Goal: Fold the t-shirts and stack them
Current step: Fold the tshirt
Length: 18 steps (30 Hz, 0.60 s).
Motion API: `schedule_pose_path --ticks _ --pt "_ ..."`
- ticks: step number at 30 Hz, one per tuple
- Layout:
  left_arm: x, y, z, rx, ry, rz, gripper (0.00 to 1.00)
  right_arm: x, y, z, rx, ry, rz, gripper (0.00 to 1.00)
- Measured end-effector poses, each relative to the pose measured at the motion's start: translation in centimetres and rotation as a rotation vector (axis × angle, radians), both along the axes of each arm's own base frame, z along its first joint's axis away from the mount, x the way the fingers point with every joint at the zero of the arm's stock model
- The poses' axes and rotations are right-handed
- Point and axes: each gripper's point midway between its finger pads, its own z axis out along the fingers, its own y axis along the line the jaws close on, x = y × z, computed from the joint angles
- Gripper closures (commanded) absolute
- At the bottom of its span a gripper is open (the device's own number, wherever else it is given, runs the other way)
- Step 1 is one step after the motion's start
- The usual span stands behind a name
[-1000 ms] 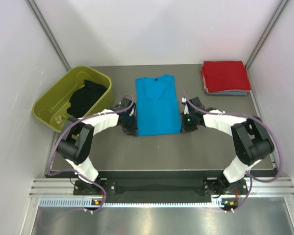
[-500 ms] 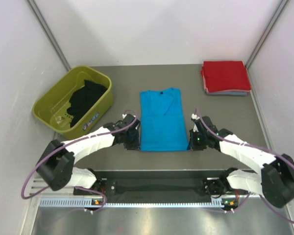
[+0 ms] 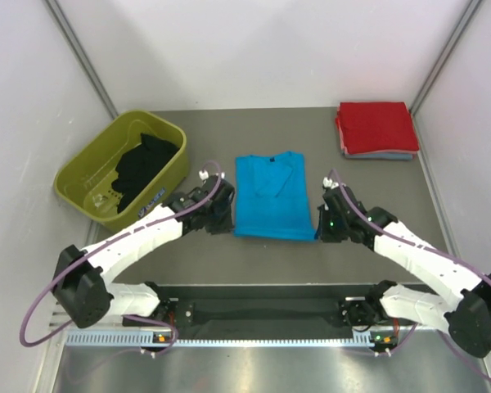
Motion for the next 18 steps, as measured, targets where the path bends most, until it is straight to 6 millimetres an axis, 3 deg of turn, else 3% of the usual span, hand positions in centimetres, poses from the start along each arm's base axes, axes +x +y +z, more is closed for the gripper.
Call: schedule_pose_path --ticks 5,9,14,18 --pt "5.2 -1.0 3.4 0.035 -0.103 0.032 1.00 4.3 0.0 3.4 -0.047 -0.063 -0.011 1.00" --pt "10.1 -1.2 3.9 0.087 -0.124 0.058 1.00 9.3 -0.4 5.4 -0.087 -0.095 -0.021 1.00" --pt "16.6 -1.2 3.7 0.136 -0.146 0.084 1.00 15.9 0.1 6.4 -0.129 -0.114 -0.002 1.00" --pt "22.2 -0.9 3.8 0.169 -0.191 0.104 1.00 21.2 0.5 5.9 -0.141 -0.111 0.008 1.00"
